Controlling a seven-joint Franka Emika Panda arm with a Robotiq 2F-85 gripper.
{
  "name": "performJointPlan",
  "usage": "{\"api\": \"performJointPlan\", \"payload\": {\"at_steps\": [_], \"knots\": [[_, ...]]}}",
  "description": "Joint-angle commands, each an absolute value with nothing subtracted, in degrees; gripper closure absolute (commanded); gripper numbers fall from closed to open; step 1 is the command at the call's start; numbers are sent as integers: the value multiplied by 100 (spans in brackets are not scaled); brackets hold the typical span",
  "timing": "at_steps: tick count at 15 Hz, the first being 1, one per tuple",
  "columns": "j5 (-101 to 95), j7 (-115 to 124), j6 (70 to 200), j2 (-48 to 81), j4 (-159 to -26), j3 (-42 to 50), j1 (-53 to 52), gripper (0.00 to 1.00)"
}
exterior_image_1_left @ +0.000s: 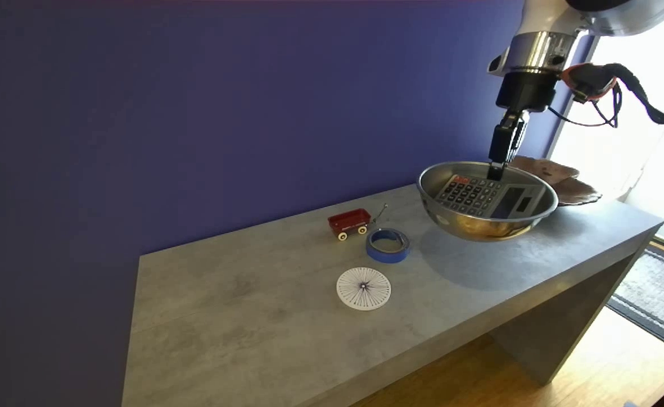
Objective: Take the metal bowl off of the wooden plate and place it on the left
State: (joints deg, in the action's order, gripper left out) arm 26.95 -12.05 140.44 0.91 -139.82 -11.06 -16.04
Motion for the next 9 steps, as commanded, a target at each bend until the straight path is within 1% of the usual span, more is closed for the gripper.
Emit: {"api": "performJointPlan", "payload": {"at_steps": [1,5,9], "knots": [[2803,-170,14450,610,-13588,-1581,-1830,98],[2465,961,15126,1194,-13128,-1985,-2169,98],[1840,1634,15598,1912,-12480,-1883,-2396,98]]}}
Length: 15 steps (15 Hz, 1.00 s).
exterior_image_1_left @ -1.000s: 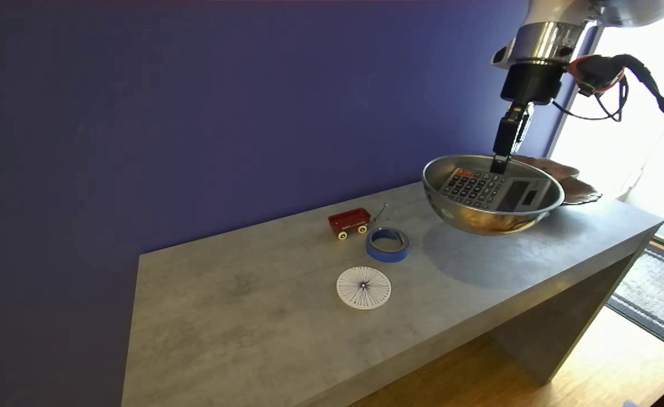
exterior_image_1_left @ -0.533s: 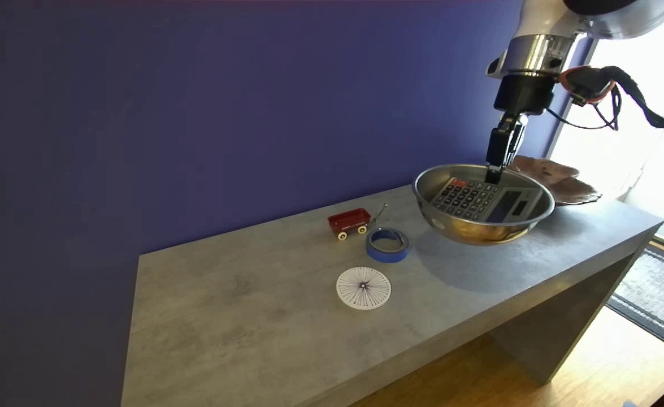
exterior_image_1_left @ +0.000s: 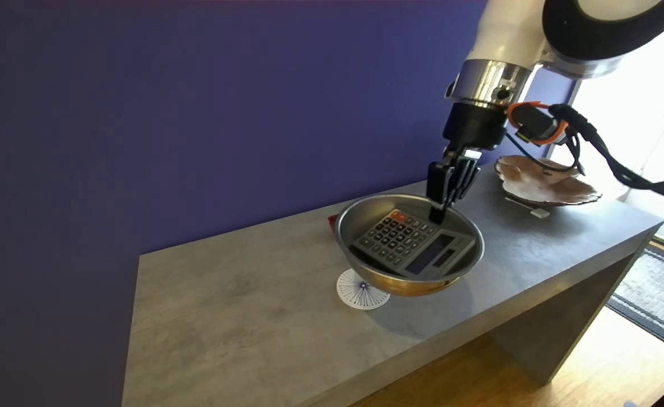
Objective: Take the metal bowl off of the wooden plate and place it on the left
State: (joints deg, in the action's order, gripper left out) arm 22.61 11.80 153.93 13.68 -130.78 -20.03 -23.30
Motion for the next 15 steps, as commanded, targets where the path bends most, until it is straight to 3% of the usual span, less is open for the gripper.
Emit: {"api": "performJointPlan", "payload": {"at_steps": [1,6,15], "knots": [[1704,1761,15650,2032,-12363,-1830,-2429,98],[1039,2335,15218,2837,-11532,-1427,-2671,98],[1032,1925,14974,3482,-10866,-1475,-2624,98]]}}
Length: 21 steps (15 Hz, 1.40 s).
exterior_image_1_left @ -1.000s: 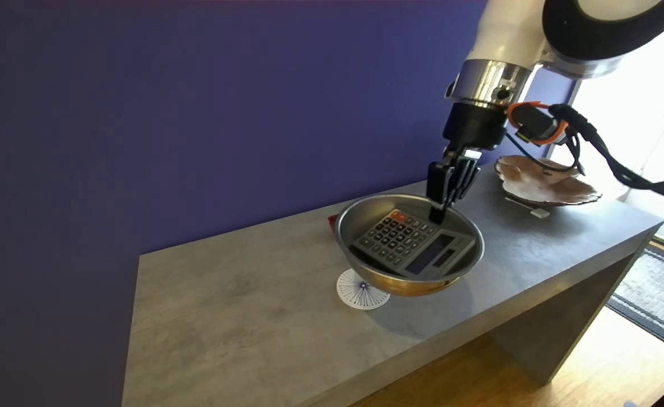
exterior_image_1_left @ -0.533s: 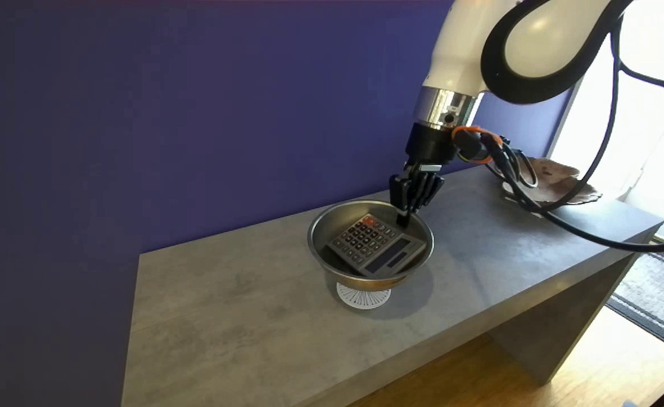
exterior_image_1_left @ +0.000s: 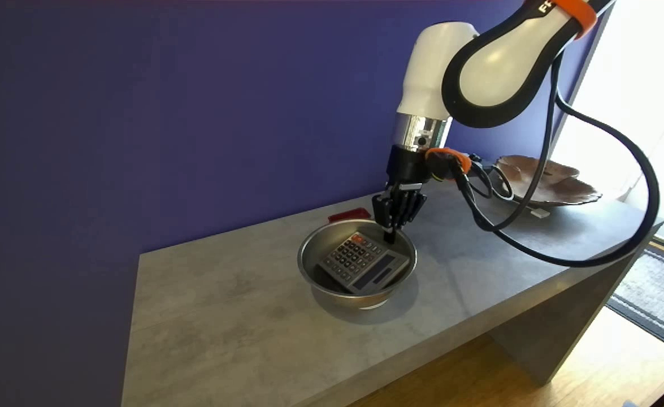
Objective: Take the metal bowl off of the wooden plate and place it on the left
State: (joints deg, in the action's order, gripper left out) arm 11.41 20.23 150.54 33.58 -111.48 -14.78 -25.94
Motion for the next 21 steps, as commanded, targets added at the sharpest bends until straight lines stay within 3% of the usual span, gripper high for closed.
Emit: {"api": "performJointPlan", "payload": {"at_steps": [1,20,21], "knots": [[1049,1711,15040,3521,-10841,-1539,-2544,98],[1191,418,15044,3755,-10858,-1906,-1968,98],[1198,434,15075,3754,-10864,-1902,-1970,68]]}}
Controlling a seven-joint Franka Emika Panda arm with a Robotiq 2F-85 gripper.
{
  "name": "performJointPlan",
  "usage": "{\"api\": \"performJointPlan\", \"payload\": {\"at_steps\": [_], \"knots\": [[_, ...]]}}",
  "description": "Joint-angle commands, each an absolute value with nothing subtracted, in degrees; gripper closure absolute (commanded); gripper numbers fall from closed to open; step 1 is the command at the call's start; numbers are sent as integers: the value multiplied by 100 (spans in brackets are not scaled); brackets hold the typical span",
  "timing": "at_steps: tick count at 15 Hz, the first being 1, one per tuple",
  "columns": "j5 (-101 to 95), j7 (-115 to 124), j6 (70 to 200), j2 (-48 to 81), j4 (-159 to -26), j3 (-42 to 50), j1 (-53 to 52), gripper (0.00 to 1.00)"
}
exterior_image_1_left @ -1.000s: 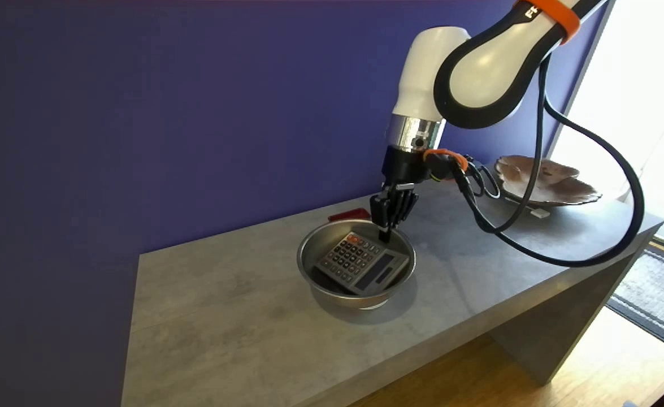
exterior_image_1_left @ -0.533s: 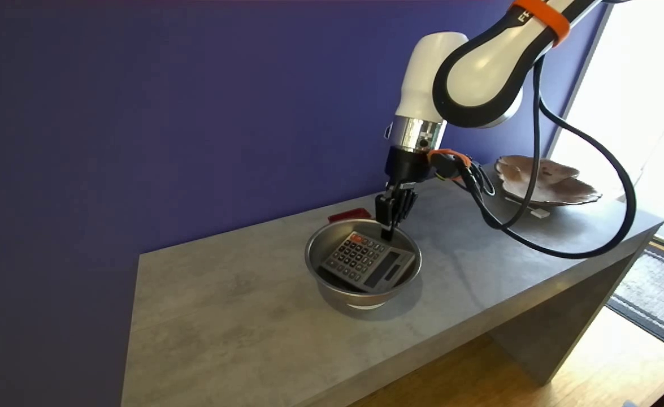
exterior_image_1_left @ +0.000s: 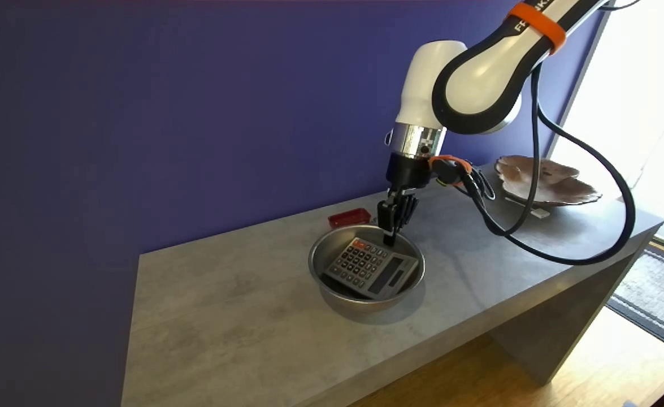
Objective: Take the metal bowl off of the wooden plate and place it on the left
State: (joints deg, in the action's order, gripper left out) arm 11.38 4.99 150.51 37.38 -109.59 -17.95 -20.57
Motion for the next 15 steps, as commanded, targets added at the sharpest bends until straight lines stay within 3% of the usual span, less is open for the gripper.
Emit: {"api": "performJointPlan", "payload": {"at_steps": [1,10,14,15], "knots": [[1194,449,15080,3755,-10859,-1894,-1976,67],[1083,679,15088,2973,-11378,-1688,-1988,5],[680,1258,15794,1705,-12546,-1154,-2184,0],[883,917,15439,2540,-11672,-1424,-2006,0]]}}
